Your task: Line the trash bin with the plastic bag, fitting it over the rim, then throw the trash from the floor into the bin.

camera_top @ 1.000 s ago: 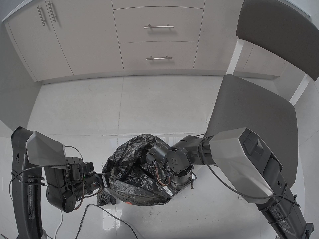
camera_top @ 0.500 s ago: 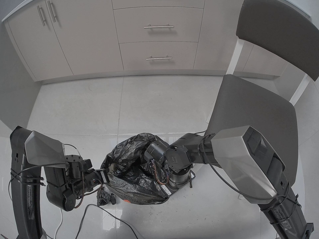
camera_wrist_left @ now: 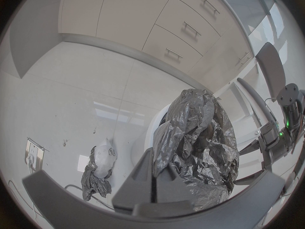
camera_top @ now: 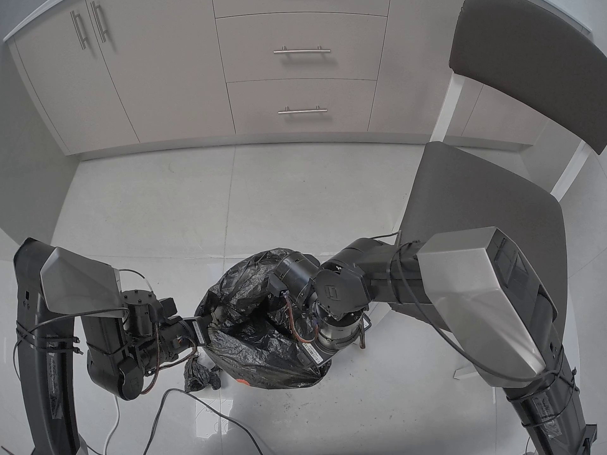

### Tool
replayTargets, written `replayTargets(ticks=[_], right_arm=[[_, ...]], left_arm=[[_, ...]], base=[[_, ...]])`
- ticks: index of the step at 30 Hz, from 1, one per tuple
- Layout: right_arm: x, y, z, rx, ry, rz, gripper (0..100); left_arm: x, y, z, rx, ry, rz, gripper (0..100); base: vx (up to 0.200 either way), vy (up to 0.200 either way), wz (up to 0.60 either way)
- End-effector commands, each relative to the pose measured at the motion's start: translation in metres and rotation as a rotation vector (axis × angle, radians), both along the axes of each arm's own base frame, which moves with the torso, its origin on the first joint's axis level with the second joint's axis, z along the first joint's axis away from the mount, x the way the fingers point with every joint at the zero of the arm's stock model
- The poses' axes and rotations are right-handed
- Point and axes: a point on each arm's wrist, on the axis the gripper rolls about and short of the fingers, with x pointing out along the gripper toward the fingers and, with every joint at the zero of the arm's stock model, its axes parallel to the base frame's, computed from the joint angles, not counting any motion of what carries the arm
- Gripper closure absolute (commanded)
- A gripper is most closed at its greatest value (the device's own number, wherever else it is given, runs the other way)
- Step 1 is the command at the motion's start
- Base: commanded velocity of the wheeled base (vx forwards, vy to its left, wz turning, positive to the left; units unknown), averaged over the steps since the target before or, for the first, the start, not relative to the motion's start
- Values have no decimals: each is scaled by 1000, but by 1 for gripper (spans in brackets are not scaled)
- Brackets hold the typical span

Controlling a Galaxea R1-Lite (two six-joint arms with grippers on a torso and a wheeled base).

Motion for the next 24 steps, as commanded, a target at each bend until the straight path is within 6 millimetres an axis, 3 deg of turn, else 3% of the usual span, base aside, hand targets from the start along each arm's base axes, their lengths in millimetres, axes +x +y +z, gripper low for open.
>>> replayTargets(ticks=[1,22,23,24], right_arm=[[0,0,3,3,-8,-1,0],[1,0,5,2,-28,-5,0],[1,-1,6,3,-29,-5,0],[1,-1,6,3,-29,-5,0]], left_arm=[[1,-1,6,-2,-19,-1,100],[-9,-10,12,113,-49,44,100],[-9,-10,11,115,-47,44,0],[-9,-10,12,115,-47,44,0]], base=[[0,0,0],[0,0,0],[0,0,0],[0,0,0]])
